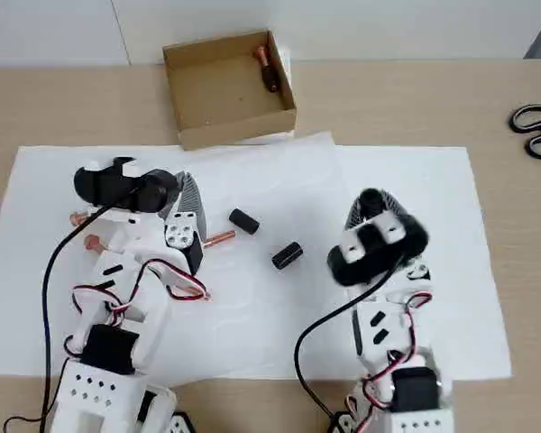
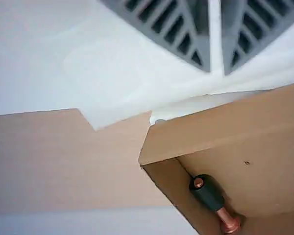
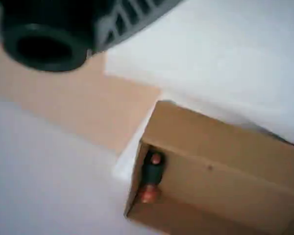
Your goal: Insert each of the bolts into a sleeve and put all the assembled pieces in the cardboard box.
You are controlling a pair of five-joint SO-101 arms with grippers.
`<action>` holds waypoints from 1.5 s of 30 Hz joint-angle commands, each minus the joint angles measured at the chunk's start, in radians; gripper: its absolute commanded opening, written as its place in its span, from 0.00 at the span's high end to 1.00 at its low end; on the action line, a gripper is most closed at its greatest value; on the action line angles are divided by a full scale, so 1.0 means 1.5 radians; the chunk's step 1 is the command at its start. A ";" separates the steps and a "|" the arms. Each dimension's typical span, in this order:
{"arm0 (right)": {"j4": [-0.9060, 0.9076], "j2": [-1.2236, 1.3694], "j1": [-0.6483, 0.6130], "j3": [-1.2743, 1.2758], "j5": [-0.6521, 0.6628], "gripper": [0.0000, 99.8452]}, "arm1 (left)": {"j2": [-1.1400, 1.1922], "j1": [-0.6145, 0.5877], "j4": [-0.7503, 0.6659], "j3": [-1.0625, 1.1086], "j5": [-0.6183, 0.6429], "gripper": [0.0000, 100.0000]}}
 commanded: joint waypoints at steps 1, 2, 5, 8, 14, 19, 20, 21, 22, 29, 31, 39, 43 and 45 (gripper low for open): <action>-0.111 -0.013 -0.022 0.017 0.023 1.00 | -0.003 -0.001 -0.012 -0.008 -0.003 0.99; -0.127 -0.012 -0.033 0.020 0.023 1.00 | -0.003 -0.001 -0.012 -0.009 -0.003 0.99; -0.147 -0.011 -0.054 0.045 0.024 1.00 | -0.003 -0.002 -0.005 -0.036 -0.001 0.99; -0.145 -0.011 -0.052 0.083 0.024 1.00 | 0.003 -0.046 0.097 -0.136 0.027 0.99; -0.142 -0.006 -0.053 0.084 0.021 1.00 | 0.090 -0.251 0.284 -0.378 0.064 0.99; -0.076 -0.006 -0.054 0.084 0.020 1.00 | 0.282 -0.266 0.447 -0.576 0.138 0.99; -0.063 -0.006 -0.054 0.084 0.020 1.00 | 0.326 -0.265 0.489 -0.607 0.152 0.99; -0.054 -0.008 -0.054 0.084 0.020 1.00 | 0.370 -0.257 0.531 -0.635 0.151 0.99; -0.048 -0.010 -0.054 0.084 0.020 1.00 | 0.413 -0.237 0.579 -0.658 0.142 0.99; -0.014 -0.011 -0.054 0.084 0.020 1.00 | 0.634 -0.091 0.695 -0.776 0.279 0.99; -0.005 -0.011 -0.054 0.084 0.020 1.00 | 0.683 -0.091 0.686 -0.790 0.349 0.99; -0.001 -0.011 -0.053 0.084 0.020 1.00 | 0.798 -0.085 0.762 -0.818 0.238 0.99; -0.001 -0.011 -0.051 0.084 0.021 1.00 | 0.799 -0.090 0.775 -0.819 0.068 0.99; -0.001 -0.011 -0.052 0.084 0.021 1.00 | 0.800 -0.085 0.780 -0.817 -0.008 0.99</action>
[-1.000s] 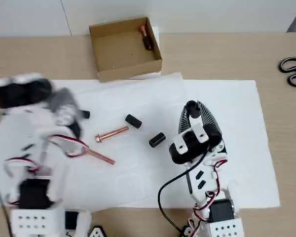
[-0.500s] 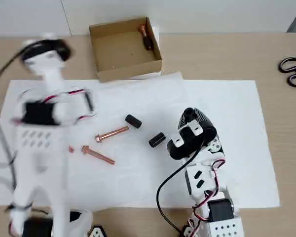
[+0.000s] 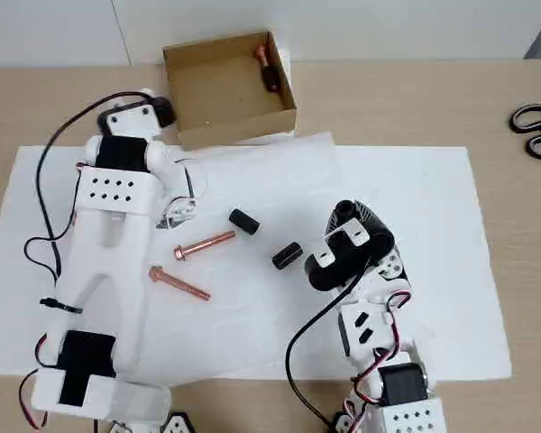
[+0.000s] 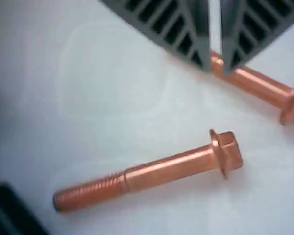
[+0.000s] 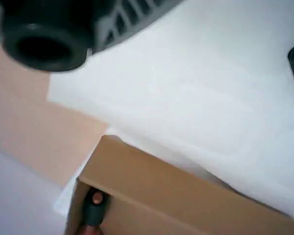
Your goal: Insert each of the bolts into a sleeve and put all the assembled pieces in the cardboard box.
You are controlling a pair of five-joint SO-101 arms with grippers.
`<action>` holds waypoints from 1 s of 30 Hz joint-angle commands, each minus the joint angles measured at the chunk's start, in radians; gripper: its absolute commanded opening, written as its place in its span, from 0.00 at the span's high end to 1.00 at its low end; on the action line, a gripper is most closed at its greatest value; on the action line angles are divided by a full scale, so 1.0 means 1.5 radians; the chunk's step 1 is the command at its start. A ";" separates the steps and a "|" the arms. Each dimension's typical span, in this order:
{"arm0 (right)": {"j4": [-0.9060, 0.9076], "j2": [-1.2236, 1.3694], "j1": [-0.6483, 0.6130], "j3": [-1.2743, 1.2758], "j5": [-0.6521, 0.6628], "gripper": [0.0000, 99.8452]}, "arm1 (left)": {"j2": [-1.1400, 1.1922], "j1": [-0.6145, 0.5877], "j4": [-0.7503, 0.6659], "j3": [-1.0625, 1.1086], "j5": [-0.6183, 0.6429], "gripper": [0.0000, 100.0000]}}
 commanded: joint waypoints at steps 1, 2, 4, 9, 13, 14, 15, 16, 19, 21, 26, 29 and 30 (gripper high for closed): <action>0.002 -0.011 -0.002 0.004 0.000 1.00 | -0.003 0.011 0.006 -0.034 -0.131 0.99; 0.002 -0.010 -0.002 0.004 0.000 1.00 | -0.003 0.019 0.002 -0.034 -0.147 0.99; 0.002 -0.009 -0.002 0.004 0.000 1.00 | -0.003 0.039 -0.002 -0.035 -0.169 0.99; 0.002 -0.009 -0.002 0.004 0.000 1.00 | 0.000 0.037 -0.003 -0.034 0.004 0.99; 0.002 -0.010 -0.002 0.004 0.000 1.00 | 0.001 0.041 -0.088 -0.031 0.222 0.99; 0.002 -0.010 -0.002 0.004 0.000 1.00 | 0.000 0.048 -0.106 -0.033 0.240 0.99; 0.002 -0.010 -0.001 0.004 0.000 1.00 | 0.002 0.058 -0.129 -0.033 0.254 0.99; 0.002 -0.010 -0.001 0.004 0.000 1.00 | 0.003 0.071 -0.138 -0.030 0.264 0.99; 0.002 -0.007 -0.001 0.004 0.000 1.00 | 0.002 0.075 -0.123 -0.031 0.336 0.99; 0.002 -0.007 -0.001 0.004 0.001 1.00 | 0.003 0.071 -0.117 -0.024 0.458 0.99; 0.002 -0.009 0.002 0.003 0.001 1.00 | -0.002 0.059 -0.111 -0.003 0.556 0.99; 0.002 -0.009 0.002 0.003 0.001 1.00 | -0.003 0.057 -0.077 -0.005 0.314 0.99; 0.002 -0.009 0.002 0.003 0.001 1.00 | -0.002 0.053 -0.062 -0.005 0.212 0.99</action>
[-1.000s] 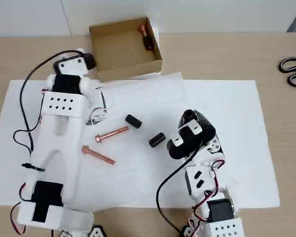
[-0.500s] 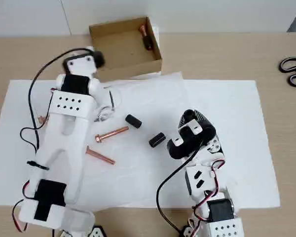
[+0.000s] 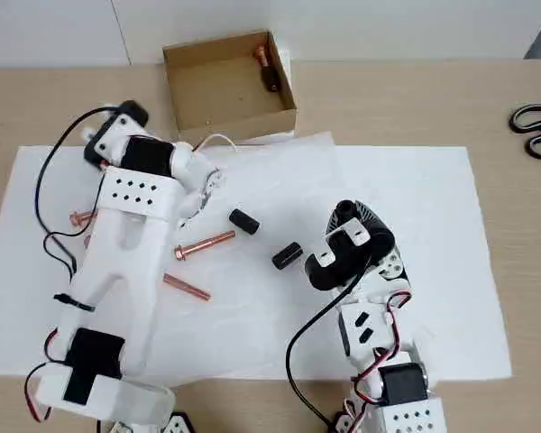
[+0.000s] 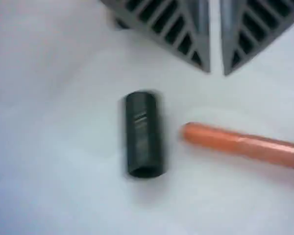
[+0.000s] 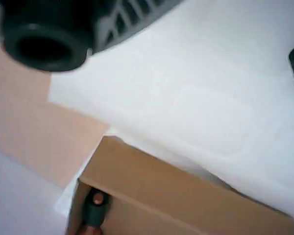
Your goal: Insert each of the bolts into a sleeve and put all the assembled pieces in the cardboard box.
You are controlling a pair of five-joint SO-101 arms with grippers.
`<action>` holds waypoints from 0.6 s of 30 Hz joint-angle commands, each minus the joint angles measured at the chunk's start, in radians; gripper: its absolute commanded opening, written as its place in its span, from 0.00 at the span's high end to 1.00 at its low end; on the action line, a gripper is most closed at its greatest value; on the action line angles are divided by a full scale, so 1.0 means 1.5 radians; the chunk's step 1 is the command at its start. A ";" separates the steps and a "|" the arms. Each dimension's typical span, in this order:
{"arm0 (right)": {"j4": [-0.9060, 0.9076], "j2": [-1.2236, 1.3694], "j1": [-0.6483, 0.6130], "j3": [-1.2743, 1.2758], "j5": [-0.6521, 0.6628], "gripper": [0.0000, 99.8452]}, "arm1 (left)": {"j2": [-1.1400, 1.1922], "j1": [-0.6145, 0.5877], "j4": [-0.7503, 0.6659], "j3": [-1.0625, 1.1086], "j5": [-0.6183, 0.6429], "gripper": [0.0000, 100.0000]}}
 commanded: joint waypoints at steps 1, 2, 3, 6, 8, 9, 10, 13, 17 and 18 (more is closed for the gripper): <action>0.002 -0.009 0.001 0.003 0.001 1.00 | -0.010 -0.008 0.045 -0.007 -0.353 0.99; 0.002 -0.009 0.001 0.003 0.001 1.00 | -0.011 -0.013 0.063 -0.008 -0.444 0.99; 0.002 -0.009 0.001 0.003 0.001 1.00 | -0.011 -0.023 0.076 -0.010 -0.525 0.99; 0.002 -0.009 0.001 0.003 0.001 1.00 | -0.005 -0.049 0.084 -0.021 -0.659 0.99; 0.002 -0.009 0.001 0.003 0.001 1.00 | -0.004 -0.079 0.083 -0.022 -0.699 0.99; 0.002 -0.009 0.001 0.003 0.001 1.00 | -0.004 -0.097 0.083 -0.022 -0.718 0.99; 0.002 -0.009 0.001 0.003 0.001 1.00 | -0.004 -0.114 0.080 -0.022 -0.739 0.99; 0.002 -0.008 0.001 0.003 0.001 1.00 | -0.005 -0.133 0.069 -0.025 -0.882 0.99; 0.002 -0.007 -0.002 0.003 0.001 1.00 | -0.004 -0.104 0.095 -0.021 -1.067 0.99; 0.002 -0.007 -0.002 0.003 0.001 1.00 | -0.004 -0.097 0.098 -0.020 -1.066 0.98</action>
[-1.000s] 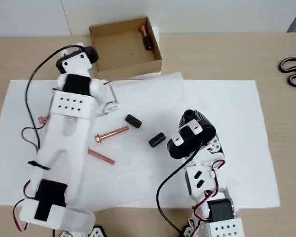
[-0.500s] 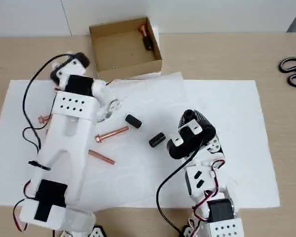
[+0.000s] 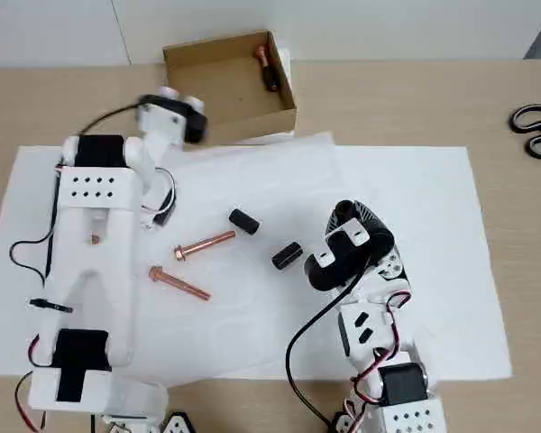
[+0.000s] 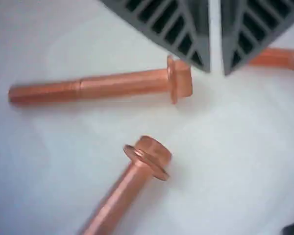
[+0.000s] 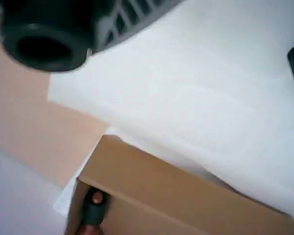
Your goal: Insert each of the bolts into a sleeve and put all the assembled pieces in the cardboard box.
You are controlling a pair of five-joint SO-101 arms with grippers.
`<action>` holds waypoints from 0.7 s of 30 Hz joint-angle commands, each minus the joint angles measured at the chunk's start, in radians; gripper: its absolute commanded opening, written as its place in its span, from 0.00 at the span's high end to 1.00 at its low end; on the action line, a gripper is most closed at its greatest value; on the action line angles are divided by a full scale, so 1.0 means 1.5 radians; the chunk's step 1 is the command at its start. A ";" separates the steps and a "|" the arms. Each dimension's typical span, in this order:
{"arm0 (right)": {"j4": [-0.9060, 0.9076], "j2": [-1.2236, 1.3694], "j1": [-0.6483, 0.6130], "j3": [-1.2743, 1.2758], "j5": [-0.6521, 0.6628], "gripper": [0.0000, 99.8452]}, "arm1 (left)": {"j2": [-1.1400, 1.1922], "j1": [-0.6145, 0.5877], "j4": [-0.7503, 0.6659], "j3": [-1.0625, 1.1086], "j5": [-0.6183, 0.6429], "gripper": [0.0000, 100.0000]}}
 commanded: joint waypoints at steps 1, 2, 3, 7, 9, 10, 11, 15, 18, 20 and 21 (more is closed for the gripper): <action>0.002 -0.007 -0.001 0.003 0.001 1.00 | -0.004 0.023 0.016 -0.018 -0.058 0.96; 0.002 -0.007 -0.001 0.003 0.001 1.00 | -0.004 0.027 0.020 -0.018 -0.058 0.93; 0.002 -0.008 -0.001 0.003 0.001 1.00 | -0.004 0.031 0.021 -0.018 -0.060 0.89; 0.002 -0.010 0.002 0.003 0.001 1.00 | -0.004 0.038 0.020 -0.018 -0.114 0.83; 0.002 -0.011 0.002 0.003 0.001 1.00 | 0.001 0.038 0.019 -0.018 -0.127 0.83; 0.002 -0.011 0.002 0.003 0.001 1.00 | 0.011 0.038 0.019 -0.018 -0.138 0.83; 0.002 -0.011 0.002 0.003 0.001 1.00 | 0.023 0.038 0.019 -0.018 -0.148 0.83; 0.002 -0.011 0.002 0.003 0.001 1.00 | 0.100 0.039 0.019 -0.021 -0.184 0.83; 0.002 -0.011 0.002 0.003 0.001 1.00 | 0.147 0.049 0.007 -0.022 -0.208 0.83; 0.002 -0.011 0.002 0.003 0.001 1.00 | 0.157 0.054 -0.009 -0.022 -0.208 0.83; 0.002 -0.011 0.002 0.003 0.001 1.00 | 0.158 0.057 -0.015 -0.022 -0.208 0.83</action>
